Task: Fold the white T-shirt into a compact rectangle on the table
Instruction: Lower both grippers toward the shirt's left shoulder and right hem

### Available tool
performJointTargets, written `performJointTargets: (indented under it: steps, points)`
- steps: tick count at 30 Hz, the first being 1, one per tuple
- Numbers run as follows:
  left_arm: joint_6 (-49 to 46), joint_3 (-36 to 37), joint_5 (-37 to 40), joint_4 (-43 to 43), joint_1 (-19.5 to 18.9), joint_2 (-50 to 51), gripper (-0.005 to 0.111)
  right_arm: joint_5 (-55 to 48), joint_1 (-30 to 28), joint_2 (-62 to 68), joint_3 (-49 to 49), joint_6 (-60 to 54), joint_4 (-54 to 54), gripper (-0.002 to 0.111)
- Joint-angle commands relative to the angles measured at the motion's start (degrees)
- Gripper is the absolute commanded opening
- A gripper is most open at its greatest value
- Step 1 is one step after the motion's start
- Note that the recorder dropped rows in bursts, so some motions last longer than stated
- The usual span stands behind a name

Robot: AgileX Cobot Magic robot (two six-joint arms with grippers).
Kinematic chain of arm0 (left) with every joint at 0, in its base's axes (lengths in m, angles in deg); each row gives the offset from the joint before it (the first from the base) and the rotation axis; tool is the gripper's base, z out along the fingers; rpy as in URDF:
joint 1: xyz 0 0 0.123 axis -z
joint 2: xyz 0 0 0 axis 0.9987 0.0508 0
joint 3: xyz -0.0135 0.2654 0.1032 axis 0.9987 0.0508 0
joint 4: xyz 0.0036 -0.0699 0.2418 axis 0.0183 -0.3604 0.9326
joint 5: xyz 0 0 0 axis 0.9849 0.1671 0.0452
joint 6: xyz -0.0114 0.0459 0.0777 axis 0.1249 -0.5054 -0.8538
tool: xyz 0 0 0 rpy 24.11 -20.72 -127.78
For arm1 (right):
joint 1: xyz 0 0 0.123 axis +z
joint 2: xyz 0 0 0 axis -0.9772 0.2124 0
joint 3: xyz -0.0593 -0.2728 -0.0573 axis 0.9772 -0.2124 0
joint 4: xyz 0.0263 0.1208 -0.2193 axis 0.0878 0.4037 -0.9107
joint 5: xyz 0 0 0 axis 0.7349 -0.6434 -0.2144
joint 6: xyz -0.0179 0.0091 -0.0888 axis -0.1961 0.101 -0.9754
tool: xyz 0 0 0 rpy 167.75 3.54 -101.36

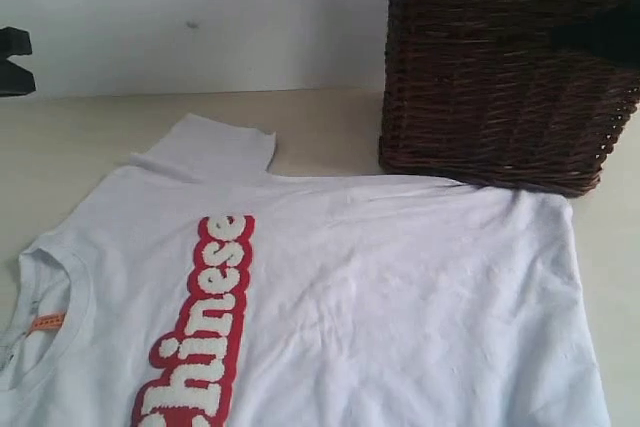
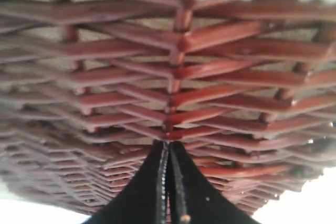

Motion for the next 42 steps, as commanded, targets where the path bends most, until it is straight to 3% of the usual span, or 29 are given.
performJointTargets:
  steps: [1, 7, 10, 12, 16, 21, 27, 34, 37, 39, 42]
  points:
    - [-0.3, 0.2, 0.8, -0.5, 0.1, 0.1, 0.000, -6.3, -2.3, 4.0, 6.3, 1.7, 0.3, 0.000]
    - [-0.4, 0.2, 3.7, -0.5, 0.3, 1.0, 0.000, -14.2, -1.9, 5.8, 17.6, 2.6, -5.0, 0.000]
    - [-5.0, 0.2, 7.7, 0.4, 3.8, 1.3, 0.000, -23.0, -1.9, 5.2, 24.1, 15.3, -17.0, 0.000]
    - [-7.3, 0.2, 11.5, 2.3, 7.6, 1.4, 0.000, -28.1, -1.9, 4.8, 25.0, 18.7, -19.1, 0.000]
    - [-6.7, 0.2, 18.4, 8.5, 13.9, 1.4, 0.000, -37.3, -1.5, -0.5, 21.8, 16.7, -18.5, 0.000]
    - [-3.2, 0.2, 21.7, 11.2, 17.2, 1.4, 0.000, -38.6, -0.6, -12.2, 4.7, 15.3, -15.1, 0.000]
    - [-2.2, 1.5, 23.6, 12.5, 17.3, 1.2, 0.000, -46.2, 10.7, -13.7, -6.7, 16.4, -18.9, 0.000]
    - [-1.3, 2.4, 20.2, 12.0, 17.3, 0.9, 0.000, -54.6, 24.1, -11.6, -16.9, 34.7, -38.3, 0.000]
    - [-1.6, 2.3, 19.7, 11.0, 17.3, 0.9, 0.000, -58.2, 30.0, -11.0, -18.4, 31.0, -40.5, 0.001]
    - [-1.9, 2.3, 19.7, 10.8, 17.3, 0.9, 0.000, -61.7, 33.8, -10.7, -18.7, 26.5, -45.2, 0.007]
    - [-2.0, 2.3, 19.7, 10.2, 17.3, 0.9, 0.000, -66.7, 37.3, -10.6, -18.7, 25.7, -56.1, 0.028]
